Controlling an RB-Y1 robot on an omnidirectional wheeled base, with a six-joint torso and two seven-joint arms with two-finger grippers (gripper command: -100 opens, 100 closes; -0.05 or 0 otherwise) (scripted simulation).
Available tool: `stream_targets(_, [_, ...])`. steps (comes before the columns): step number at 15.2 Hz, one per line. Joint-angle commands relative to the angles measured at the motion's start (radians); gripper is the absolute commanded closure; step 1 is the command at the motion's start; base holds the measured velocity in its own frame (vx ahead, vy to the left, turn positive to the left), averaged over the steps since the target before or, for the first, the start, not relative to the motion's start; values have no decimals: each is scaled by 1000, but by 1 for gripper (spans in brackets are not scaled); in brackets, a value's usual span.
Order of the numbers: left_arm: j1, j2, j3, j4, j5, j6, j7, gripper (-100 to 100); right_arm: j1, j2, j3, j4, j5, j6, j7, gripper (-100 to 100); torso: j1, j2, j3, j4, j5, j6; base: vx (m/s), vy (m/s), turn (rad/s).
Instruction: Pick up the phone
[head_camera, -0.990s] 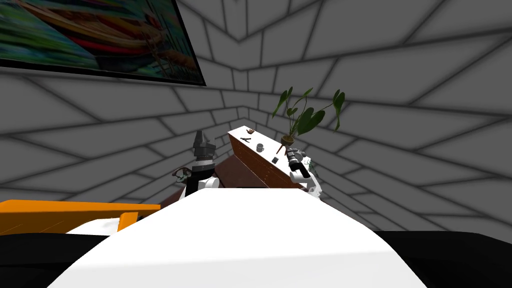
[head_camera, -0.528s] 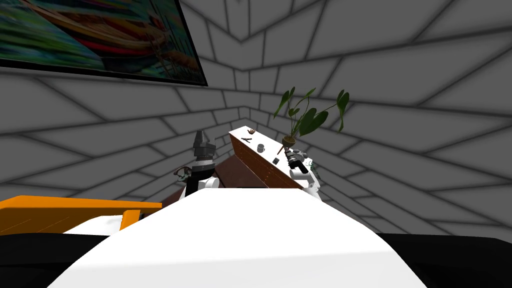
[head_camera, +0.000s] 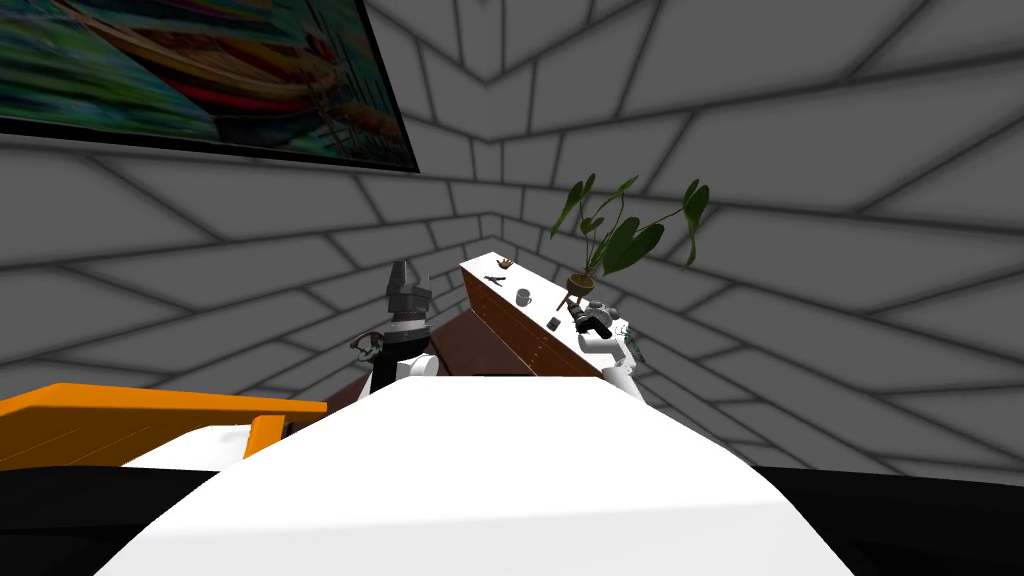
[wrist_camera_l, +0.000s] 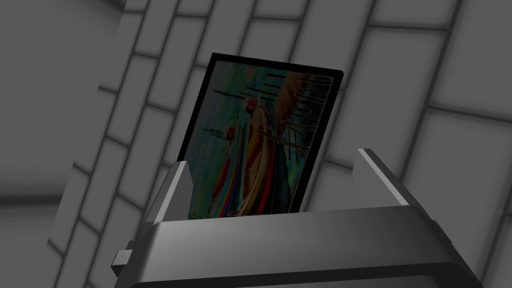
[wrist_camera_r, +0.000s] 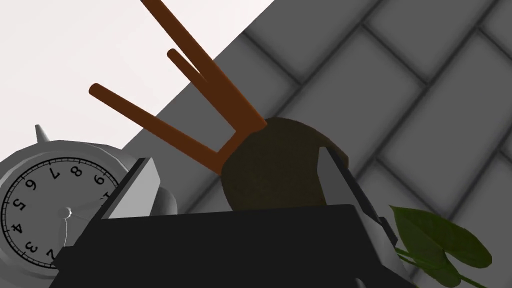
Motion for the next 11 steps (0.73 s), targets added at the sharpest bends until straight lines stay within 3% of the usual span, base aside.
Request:
stream_targets(1, [0, 0, 0, 0, 0, 0, 0, 0, -22, 0, -1, 26, 0, 50, 24, -100, 0, 0, 0, 0, 0, 0, 20, -1, 48])
stream_targets(2, [0, 0, 0, 0, 0, 0, 0, 0, -22, 0, -1, 26, 0, 61, 24, -100, 0, 0, 0, 0, 0, 0, 15, -1, 22])
stream_targets(3, [0, 0, 0, 0, 0, 0, 0, 0, -50, -3, -2, 61, -3, 93, 53, -100, 0, 0, 0, 0, 0, 0, 15, -1, 33])
stream_targets(5, [0, 0, 0, 0, 0, 0, 0, 0, -50, -3, -2, 61, -3, 121, 53, -100, 0, 0, 0, 0, 0, 0, 15, -2, 38])
stream_targets(6, [0, 0, 0, 0, 0, 0, 0, 0, -78, -6, -2, 97, -6, 145, 82, -100, 0, 0, 0, 0, 0, 0, 16, -1, 44])
stream_targets(8, [0, 0, 0, 0, 0, 0, 0, 0, -78, -6, -2, 97, -6, 180, 82, -100, 0, 0, 0, 0, 0, 0, 16, -1, 39])
stream_targets(9, [0, 0, 0, 0, 0, 0, 0, 0, -106, -7, -3, 132, -9, 204, 111, -100, 0, 0, 0, 0, 0, 0, 16, 0, 40])
stream_targets(11, [0, 0, 0, 0, 0, 0, 0, 0, -106, -7, -3, 132, -9, 238, 111, -100, 0, 0, 0, 0, 0, 0, 15, -1, 36])
